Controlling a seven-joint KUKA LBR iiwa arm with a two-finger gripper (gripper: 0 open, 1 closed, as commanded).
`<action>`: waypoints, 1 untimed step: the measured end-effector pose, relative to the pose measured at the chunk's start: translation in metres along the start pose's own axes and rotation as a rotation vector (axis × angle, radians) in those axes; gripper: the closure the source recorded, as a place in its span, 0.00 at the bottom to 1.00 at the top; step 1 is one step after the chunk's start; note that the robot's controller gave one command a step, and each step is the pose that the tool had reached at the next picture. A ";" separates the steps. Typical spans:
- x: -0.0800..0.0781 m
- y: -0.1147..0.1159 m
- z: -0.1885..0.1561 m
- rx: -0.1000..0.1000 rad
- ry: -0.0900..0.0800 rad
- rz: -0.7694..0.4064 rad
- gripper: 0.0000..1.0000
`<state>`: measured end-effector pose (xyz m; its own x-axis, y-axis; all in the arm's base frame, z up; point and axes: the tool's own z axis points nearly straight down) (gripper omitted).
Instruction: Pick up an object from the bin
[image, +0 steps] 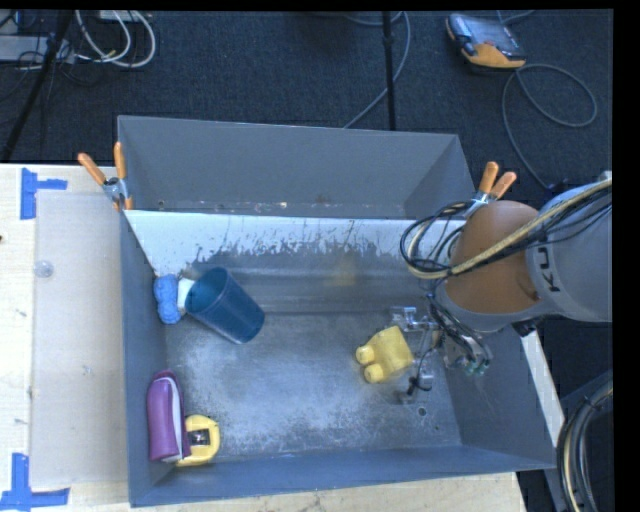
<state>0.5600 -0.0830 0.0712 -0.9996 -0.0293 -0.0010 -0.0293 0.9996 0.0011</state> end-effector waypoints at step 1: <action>-0.035 0.016 0.000 0.002 0.000 -0.412 1.00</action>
Offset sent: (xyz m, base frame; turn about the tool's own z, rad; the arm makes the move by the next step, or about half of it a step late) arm 0.0000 0.0000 0.0000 0.0000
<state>0.5949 -0.0657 0.0712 -0.9043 -0.4269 -0.0013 -0.4268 0.9043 -0.0010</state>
